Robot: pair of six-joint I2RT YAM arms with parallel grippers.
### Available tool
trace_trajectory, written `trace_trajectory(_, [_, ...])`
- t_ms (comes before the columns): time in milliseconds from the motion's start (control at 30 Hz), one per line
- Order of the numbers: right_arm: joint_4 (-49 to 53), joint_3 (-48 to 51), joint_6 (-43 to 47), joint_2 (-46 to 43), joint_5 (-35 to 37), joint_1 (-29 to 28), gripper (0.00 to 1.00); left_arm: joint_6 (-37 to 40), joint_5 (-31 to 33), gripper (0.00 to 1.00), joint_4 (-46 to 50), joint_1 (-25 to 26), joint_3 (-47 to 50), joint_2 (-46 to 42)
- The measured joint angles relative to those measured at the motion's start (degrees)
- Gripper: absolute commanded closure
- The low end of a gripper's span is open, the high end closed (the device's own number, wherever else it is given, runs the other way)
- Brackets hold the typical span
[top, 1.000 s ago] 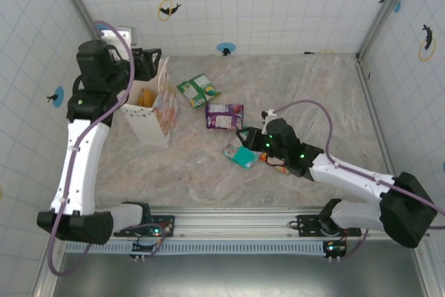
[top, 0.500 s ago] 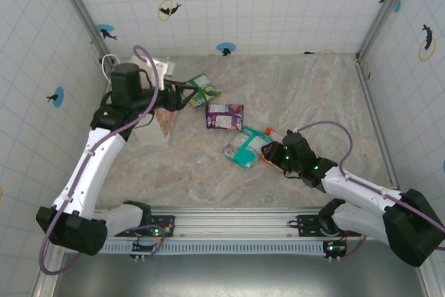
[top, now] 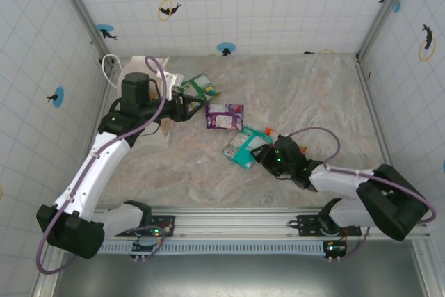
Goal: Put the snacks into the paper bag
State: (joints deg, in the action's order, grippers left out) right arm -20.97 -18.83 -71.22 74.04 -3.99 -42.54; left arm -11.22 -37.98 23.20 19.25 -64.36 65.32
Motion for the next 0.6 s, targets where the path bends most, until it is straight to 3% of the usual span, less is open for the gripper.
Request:
trace_trajectory(333, [-7.7, 0.0, -1.9, 6.8, 0.0, -0.1, 0.39, -0.9, 0.0, 0.41, -1.5, 0.0, 1.7, -1.5])
trace_trajectory(600, [-12.3, -2.9, -2.4, 13.2, -0.8, 0.4, 0.78, -0.8, 0.0, 0.42, -1.5, 0.0, 1.8, -1.5])
